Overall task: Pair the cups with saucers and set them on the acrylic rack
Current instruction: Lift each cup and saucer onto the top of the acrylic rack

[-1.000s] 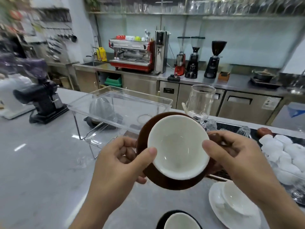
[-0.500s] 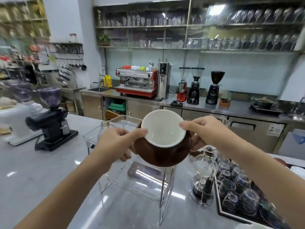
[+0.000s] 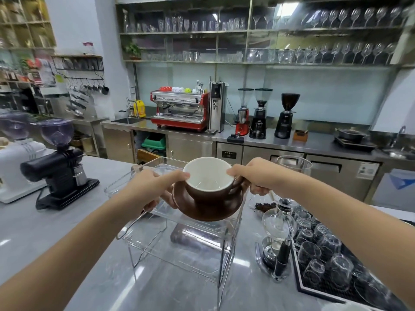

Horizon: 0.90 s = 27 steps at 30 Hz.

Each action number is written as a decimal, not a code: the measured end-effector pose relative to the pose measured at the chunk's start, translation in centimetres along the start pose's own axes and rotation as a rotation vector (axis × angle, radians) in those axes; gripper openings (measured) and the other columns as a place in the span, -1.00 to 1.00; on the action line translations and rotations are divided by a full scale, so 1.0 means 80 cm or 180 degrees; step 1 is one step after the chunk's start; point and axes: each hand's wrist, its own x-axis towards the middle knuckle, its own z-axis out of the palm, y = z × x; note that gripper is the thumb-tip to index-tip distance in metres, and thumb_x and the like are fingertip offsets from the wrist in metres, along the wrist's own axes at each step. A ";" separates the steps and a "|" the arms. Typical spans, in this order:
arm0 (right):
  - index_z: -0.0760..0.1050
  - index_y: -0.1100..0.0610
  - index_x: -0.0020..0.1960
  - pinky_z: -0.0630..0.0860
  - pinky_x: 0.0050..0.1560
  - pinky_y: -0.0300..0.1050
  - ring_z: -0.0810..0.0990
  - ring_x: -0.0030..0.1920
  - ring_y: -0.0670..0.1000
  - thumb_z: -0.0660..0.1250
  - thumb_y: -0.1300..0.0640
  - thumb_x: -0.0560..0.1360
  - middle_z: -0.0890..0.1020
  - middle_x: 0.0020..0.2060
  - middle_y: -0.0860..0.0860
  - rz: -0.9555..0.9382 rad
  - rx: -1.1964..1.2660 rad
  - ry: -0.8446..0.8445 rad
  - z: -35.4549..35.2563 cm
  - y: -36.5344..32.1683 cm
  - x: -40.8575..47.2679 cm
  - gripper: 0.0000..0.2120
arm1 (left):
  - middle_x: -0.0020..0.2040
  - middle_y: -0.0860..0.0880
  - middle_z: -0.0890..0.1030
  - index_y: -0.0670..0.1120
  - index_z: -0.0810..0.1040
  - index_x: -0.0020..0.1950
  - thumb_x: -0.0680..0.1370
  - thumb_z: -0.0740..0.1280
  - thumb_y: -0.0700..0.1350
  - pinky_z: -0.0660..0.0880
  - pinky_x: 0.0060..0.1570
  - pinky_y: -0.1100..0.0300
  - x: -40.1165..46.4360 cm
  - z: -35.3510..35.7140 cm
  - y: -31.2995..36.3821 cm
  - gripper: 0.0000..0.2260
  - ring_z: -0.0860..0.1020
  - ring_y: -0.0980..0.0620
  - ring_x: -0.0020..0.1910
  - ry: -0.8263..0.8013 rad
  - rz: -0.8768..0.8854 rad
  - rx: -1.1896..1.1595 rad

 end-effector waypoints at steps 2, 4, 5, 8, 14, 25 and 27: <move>0.60 0.23 -0.15 0.20 -0.57 -0.30 0.30 -0.64 -0.08 0.32 -0.16 0.47 0.50 -0.64 -0.08 0.0017 -0.0032 -0.0070 0.001 -0.001 0.004 -0.58 | -0.31 -0.24 0.73 -0.26 0.70 -0.11 0.43 0.44 0.25 0.22 -0.67 0.33 0.004 -0.002 -0.002 -0.47 0.27 0.14 -0.68 0.0004 -0.0023 0.0016; 0.58 0.22 -0.17 0.20 -0.56 -0.30 0.30 -0.65 -0.08 0.32 -0.14 0.48 0.53 -0.59 -0.06 0.0026 -0.0002 -0.0135 0.002 -0.001 0.007 -0.61 | -0.32 -0.22 0.73 -0.24 0.71 -0.13 0.43 0.44 0.26 0.23 -0.66 0.33 0.007 -0.002 -0.004 -0.48 0.27 0.16 -0.68 0.0024 -0.0033 0.0051; 0.57 0.22 -0.16 0.20 -0.56 -0.29 0.30 -0.65 -0.07 0.32 -0.13 0.48 0.56 -0.54 -0.02 0.0033 0.0015 -0.0163 0.002 -0.001 0.009 -0.61 | -0.33 -0.21 0.73 -0.23 0.72 -0.14 0.43 0.43 0.26 0.24 -0.66 0.33 0.008 -0.001 -0.005 -0.48 0.28 0.16 -0.68 0.0033 -0.0034 0.0079; 0.53 0.21 -0.13 0.20 -0.55 -0.30 0.28 -0.66 -0.07 0.31 -0.12 0.49 0.47 -0.61 -0.03 0.0083 -0.0048 -0.0247 0.004 0.001 0.013 -0.63 | -0.33 -0.19 0.73 -0.22 0.72 -0.13 0.42 0.43 0.29 0.26 -0.64 0.35 0.011 0.001 -0.008 -0.47 0.29 0.16 -0.67 0.0071 -0.0059 0.0159; 0.55 0.21 -0.15 0.21 -0.55 -0.30 0.31 -0.62 -0.05 0.30 -0.15 0.46 0.56 -0.56 0.00 0.0141 -0.0054 -0.0269 0.009 0.003 0.019 -0.61 | -0.37 -0.17 0.72 -0.23 0.70 -0.14 0.45 0.39 0.30 0.28 -0.66 0.31 0.018 0.004 -0.011 -0.45 0.29 0.14 -0.67 0.0172 -0.0118 0.0262; 0.52 0.24 -0.14 0.24 -0.57 -0.31 0.32 -0.67 -0.05 0.23 -0.11 0.54 0.56 -0.61 0.00 0.0074 -0.0301 -0.0069 0.018 0.003 0.023 -0.60 | -0.39 -0.10 0.72 -0.23 0.68 -0.18 0.53 0.27 0.35 0.40 -0.66 0.30 0.018 0.007 -0.009 -0.38 0.48 0.14 -0.67 0.0211 0.0102 0.0711; 0.55 0.30 -0.13 0.27 -0.59 -0.31 0.36 -0.68 -0.05 0.22 -0.12 0.57 0.60 -0.53 0.04 -0.0011 -0.0434 -0.0003 0.019 0.003 0.022 -0.54 | -0.40 -0.10 0.72 -0.22 0.68 -0.17 0.53 0.26 0.36 0.44 -0.65 0.30 0.017 0.009 -0.008 -0.38 0.52 0.11 -0.65 0.0214 0.0090 0.0729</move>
